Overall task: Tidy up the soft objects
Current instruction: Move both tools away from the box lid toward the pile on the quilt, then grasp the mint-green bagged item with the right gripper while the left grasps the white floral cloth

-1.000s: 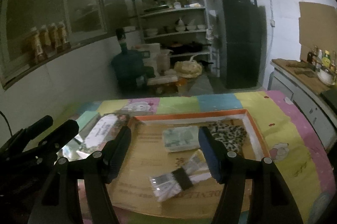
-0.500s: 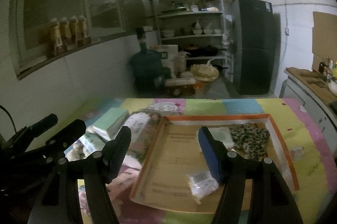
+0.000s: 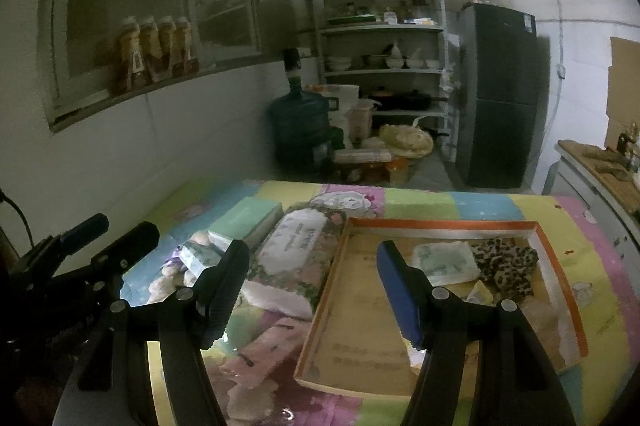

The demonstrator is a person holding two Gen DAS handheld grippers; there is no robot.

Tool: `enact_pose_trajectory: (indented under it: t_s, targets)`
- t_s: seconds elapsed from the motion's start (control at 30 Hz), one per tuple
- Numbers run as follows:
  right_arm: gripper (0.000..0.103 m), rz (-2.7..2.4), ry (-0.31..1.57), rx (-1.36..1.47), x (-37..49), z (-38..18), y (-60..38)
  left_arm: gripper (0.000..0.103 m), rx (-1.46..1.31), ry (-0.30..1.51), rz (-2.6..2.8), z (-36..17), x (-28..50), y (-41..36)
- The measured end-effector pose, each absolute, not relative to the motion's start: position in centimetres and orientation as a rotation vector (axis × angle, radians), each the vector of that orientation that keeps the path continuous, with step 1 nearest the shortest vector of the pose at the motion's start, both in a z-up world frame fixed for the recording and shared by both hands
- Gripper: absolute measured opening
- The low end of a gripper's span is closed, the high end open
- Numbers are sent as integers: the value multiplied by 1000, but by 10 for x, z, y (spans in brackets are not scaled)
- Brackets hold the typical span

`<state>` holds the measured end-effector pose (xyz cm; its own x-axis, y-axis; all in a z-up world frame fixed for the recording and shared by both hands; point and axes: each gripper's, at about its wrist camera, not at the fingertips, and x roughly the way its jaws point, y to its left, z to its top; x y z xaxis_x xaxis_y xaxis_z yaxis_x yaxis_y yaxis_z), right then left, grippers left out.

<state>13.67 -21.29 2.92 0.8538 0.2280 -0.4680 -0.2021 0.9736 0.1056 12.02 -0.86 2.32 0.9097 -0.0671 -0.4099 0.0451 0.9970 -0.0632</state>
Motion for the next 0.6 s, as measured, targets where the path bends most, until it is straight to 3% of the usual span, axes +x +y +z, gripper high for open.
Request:
enact_pose_trajectory:
  t_s: [0.6]
  targets:
    - [68,426,644,47,157,-18,-163,84,-106,466,25,-11,110,65]
